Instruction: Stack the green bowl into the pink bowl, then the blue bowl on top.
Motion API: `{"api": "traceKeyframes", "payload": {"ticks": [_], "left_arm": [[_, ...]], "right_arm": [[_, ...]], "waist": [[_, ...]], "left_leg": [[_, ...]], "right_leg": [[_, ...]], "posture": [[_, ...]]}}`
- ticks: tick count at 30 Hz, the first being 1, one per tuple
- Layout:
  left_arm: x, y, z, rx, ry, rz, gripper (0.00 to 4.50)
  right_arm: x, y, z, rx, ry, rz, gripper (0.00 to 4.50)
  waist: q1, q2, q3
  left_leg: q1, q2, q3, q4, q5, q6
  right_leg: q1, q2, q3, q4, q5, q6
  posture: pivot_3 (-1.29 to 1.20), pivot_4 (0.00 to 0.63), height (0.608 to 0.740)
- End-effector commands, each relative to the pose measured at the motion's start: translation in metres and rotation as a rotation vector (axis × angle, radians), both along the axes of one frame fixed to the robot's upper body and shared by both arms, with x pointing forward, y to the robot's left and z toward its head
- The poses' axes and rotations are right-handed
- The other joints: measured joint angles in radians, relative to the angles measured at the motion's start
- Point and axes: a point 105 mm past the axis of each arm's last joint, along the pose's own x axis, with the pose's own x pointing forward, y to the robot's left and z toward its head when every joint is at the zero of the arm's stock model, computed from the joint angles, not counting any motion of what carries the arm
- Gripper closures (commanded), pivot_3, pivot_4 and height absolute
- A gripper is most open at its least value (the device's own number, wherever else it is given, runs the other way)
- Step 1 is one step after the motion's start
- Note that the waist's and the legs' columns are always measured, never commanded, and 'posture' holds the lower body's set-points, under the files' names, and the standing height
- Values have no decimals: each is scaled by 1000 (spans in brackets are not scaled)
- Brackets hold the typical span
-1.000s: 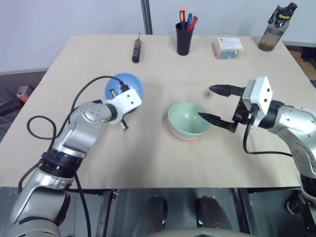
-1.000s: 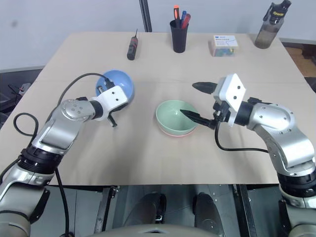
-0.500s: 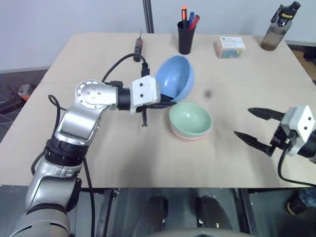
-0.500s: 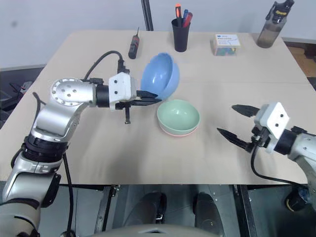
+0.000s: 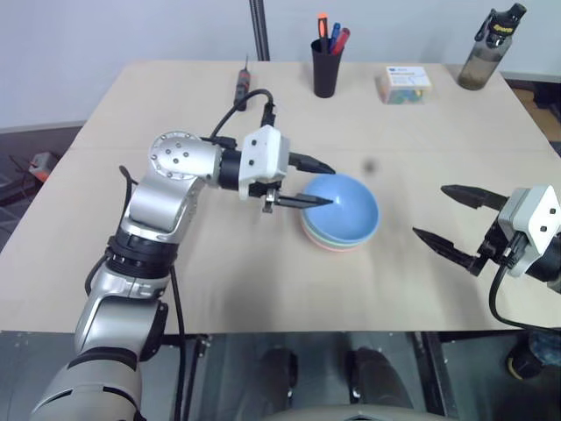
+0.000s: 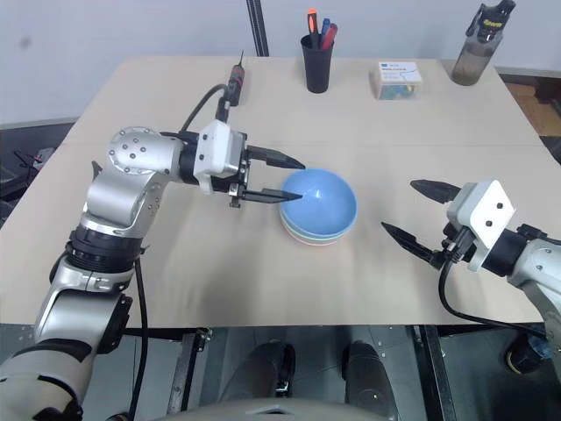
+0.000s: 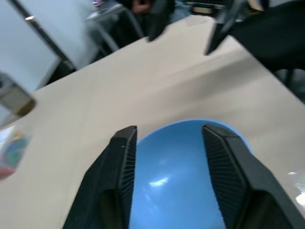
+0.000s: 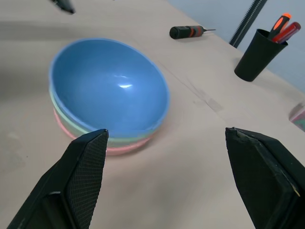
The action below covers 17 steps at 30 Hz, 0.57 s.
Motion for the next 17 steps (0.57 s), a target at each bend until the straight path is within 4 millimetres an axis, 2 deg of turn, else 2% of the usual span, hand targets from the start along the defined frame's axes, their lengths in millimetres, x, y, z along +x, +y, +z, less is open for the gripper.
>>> {"api": "traceKeyframes", "payload": {"ticks": [1, 2, 3, 4, 6, 8, 11, 13, 17], "left_arm": [[9, 29, 7, -120, 39, 157, 2141], [6, 35, 6, -152, 72, 170, 1591], [3, 41, 2, -158, 106, 181, 1512], [-1, 46, -3, -154, 120, 194, 1146], [-10, 57, -14, -156, 166, 218, 507], [-17, 73, -26, -155, 226, 275, 63], [-27, 96, -39, -145, 285, 354, 63], [-27, 109, -44, -125, 257, 456, 63], [-34, 119, -59, -91, 302, 515, 63]], "right_arm": [[0, 5, -4, 23, 64, 51, 380], [3, 3, -5, 23, 80, 47, 380], [5, 0, -6, 16, 94, 43, 380], [6, -2, -8, 2, 108, 46, 380], [11, -11, -11, -11, 120, 23, 0], [13, -19, -16, -27, 154, 8, 0], [10, -29, -21, -41, 191, -5, 0], [10, -37, -22, -64, 182, -30, 0], [10, -48, -24, -110, 153, -66, 0]], "waist": [[-3, 0, 0], [-3, 0, 0], [-2, 0, 0], [-3, 0, 0], [-2, 0, 0], [0, 0, 0], [5, 0, 0], [7, 0, 0], [7, 0, 0]], "left_leg": [[0, 0, 0, 0, 0, 0], [1, 0, 0, 0, 0, 0], [1, 0, 0, 0, 0, 0], [0, 0, 0, 1, 0, 0], [0, 1, 0, 1, 0, 0], [0, 1, 0, 1, 0, 0], [0, 1, -1, 1, 0, 0], [0, 1, -1, 1, 0, 0], [0, 1, 0, 1, 0, 0]], "right_leg": [[0, 0, 0, 1, 0, 0], [0, 0, 1, 1, 0, 0], [0, 0, 1, 1, 0, 0], [0, 0, 1, 1, 0, 0], [0, 0, 0, 1, 0, 0], [0, 0, 0, 1, 0, 0], [0, 0, 0, 1, 0, 0], [0, -1, 0, 1, 0, 0], [1, -1, 0, 1, 0, 0]], "posture": [[0, 150, 740], [0, 150, 740], [0, 150, 740], [0, 150, 740], [0, 150, 740], [0, 150, 740], [0, 150, 740], [0, 150, 740], [0, 150, 740]]}}
